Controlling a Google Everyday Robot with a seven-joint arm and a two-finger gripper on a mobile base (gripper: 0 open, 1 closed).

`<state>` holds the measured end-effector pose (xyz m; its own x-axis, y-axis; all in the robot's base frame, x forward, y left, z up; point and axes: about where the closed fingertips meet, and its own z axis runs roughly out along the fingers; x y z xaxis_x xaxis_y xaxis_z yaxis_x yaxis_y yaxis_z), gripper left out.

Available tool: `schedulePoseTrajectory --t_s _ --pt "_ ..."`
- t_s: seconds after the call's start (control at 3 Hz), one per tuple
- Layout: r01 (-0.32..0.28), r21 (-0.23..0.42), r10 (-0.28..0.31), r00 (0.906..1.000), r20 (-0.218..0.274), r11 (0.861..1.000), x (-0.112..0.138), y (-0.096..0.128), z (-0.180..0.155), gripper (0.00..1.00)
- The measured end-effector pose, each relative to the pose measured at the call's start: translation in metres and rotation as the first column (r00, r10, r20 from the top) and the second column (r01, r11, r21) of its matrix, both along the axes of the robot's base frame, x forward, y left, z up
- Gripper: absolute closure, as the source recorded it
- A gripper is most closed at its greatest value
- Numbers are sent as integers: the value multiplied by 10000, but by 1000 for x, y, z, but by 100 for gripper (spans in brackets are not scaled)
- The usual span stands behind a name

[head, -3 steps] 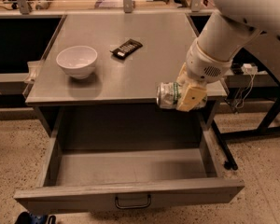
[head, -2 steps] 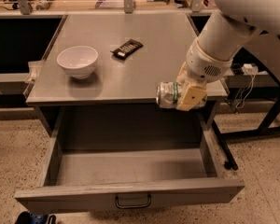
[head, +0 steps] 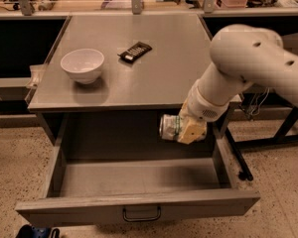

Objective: Place 7up can into top drawer

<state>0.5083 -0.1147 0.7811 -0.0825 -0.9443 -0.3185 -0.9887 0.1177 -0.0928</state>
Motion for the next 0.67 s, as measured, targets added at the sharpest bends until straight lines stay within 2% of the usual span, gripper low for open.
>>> schedulePoseTrajectory --t_s 0.33,0.67 --pt "-73 -123 71 9998 -173 9999 -4 -3 -84 100" --pt "-350 -115 351 9993 122 9993 1 -1 -137 96"
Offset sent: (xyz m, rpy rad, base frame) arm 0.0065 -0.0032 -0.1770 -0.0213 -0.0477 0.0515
